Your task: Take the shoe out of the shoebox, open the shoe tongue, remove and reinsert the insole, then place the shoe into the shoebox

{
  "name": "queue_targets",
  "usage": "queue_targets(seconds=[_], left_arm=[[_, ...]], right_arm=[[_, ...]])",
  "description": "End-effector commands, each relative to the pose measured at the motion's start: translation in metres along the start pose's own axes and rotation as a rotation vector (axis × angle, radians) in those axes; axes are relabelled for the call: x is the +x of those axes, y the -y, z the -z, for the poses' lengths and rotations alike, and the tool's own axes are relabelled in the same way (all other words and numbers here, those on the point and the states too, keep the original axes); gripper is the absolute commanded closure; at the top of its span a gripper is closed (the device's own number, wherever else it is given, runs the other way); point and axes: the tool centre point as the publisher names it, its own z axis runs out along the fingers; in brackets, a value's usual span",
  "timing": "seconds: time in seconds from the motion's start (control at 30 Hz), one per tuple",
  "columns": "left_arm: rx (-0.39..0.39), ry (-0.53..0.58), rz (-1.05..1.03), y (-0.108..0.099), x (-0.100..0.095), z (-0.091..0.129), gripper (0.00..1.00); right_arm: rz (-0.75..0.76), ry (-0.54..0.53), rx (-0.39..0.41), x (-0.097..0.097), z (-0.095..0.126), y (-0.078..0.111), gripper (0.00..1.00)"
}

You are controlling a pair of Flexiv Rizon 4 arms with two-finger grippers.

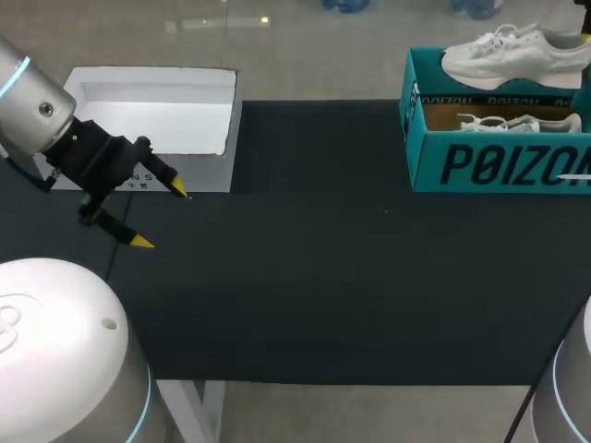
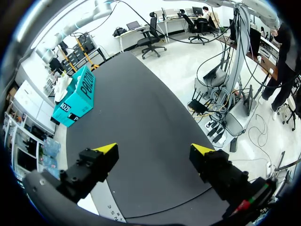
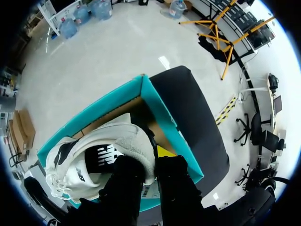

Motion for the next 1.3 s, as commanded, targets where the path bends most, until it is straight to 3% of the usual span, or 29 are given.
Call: queue_targets(seconds=[0.03, 1.1, 1.3], left_arm=[[-0.003, -0.003, 0.000, 0.000, -0.001, 0.000, 0.00], [-0.003, -0.003, 0.000, 0.000, -0.001, 0.000, 0.00], [-0.003, -0.003, 0.000, 0.000, -0.001, 0.000, 0.00]], right_arm=[[0.000, -0.002, -0.004, 0.000, 0.002, 0.000, 1.00], [0.017, -0.003, -0.002, 0.004, 0.002, 0.000, 1.00], [-0.042, 0.015, 0.001, 0.017, -0.002, -0.001, 1.00]])
